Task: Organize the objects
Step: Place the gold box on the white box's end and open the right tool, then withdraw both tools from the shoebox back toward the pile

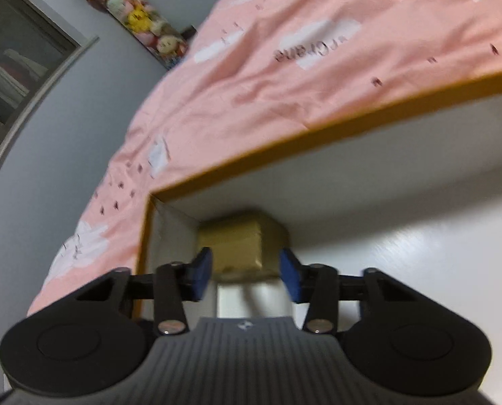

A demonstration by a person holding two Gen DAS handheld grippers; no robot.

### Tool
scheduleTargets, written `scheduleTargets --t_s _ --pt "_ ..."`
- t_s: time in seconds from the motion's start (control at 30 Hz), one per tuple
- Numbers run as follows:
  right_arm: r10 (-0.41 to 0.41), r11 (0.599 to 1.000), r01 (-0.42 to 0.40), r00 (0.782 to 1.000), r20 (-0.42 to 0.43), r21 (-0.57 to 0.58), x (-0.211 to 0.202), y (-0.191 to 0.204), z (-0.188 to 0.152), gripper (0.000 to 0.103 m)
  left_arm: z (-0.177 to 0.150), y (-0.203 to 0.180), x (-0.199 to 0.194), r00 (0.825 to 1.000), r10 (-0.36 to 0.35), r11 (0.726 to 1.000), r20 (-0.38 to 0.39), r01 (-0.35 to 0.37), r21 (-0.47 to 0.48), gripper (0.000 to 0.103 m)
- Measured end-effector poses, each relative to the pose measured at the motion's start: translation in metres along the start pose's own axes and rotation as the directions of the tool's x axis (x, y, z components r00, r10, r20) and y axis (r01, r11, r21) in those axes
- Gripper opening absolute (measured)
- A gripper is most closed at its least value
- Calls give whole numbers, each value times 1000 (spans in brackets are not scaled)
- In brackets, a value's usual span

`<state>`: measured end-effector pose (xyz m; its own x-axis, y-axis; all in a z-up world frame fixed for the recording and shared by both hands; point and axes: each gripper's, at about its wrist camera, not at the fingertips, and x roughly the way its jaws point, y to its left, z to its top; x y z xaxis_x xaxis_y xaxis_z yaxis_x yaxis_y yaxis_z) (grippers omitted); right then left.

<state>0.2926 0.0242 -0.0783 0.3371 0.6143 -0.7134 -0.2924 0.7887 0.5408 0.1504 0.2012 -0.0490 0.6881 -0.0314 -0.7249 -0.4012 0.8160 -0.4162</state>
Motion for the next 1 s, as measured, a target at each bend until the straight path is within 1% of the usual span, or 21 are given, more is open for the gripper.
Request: scheduleTargets --t_s 0.03,0.1,0.2,0.3,0.43,0.5,0.57,0.63,0.7,0.73,0.87,0.93,1.0 --pt "-15 1000 15 1000 -23 3 -1 -3 -1 38 -1 0 1 1000 1 1000 -4 -1 0 30" --pt "-86 996 86 993 -83 -9 1 -7 -4 28 -4 1 0 1000 4 1000 -9 -4 0 30" --pt "-169 986 165 970 -173 -36 12 -11 -9 25 -7 1 -1 1000 8 1000 -12 -8 3 30" --pt "-200 980 188 951 -237 -71 23 -9 -15 24 -9 1 -2 1000 13 1000 -12 -13 8 30" --pt "-230 970 198 933 -277 -139 32 1 -18 24 -10 1 -1 1000 11 1000 -17 -10 8 30" --pt "-235 968 194 924 -301 -162 37 5 -20 23 -10 2 -1 1000 9 1000 -18 -9 7 30" --pt "-245 964 196 921 -302 -182 40 8 -21 22 -10 2 -1 1000 8 1000 -20 -8 5 30" --pt "-245 963 194 921 -304 -189 41 9 -22 19 -10 2 0 1000 6 1000 -23 -6 3 30" --pt "-236 965 182 919 -316 -189 43 10 -23 11 -11 2 0 1000 6 1000 -25 -6 4 30" --pt "-229 967 175 918 -324 -187 44 10 -24 10 -11 2 0 1000 6 1000 -25 -6 5 30" --pt "-210 972 159 919 -333 -174 46 9 -24 8 -12 0 -1 1000 10 1000 -21 -9 10 30" --pt "-194 976 145 922 -336 -164 46 7 -23 4 -12 -1 0 1000 10 1000 -22 -10 13 30" --pt "-178 979 132 924 -340 -154 46 7 -23 3 -13 -2 0 1000 13 1000 -23 -12 15 30"
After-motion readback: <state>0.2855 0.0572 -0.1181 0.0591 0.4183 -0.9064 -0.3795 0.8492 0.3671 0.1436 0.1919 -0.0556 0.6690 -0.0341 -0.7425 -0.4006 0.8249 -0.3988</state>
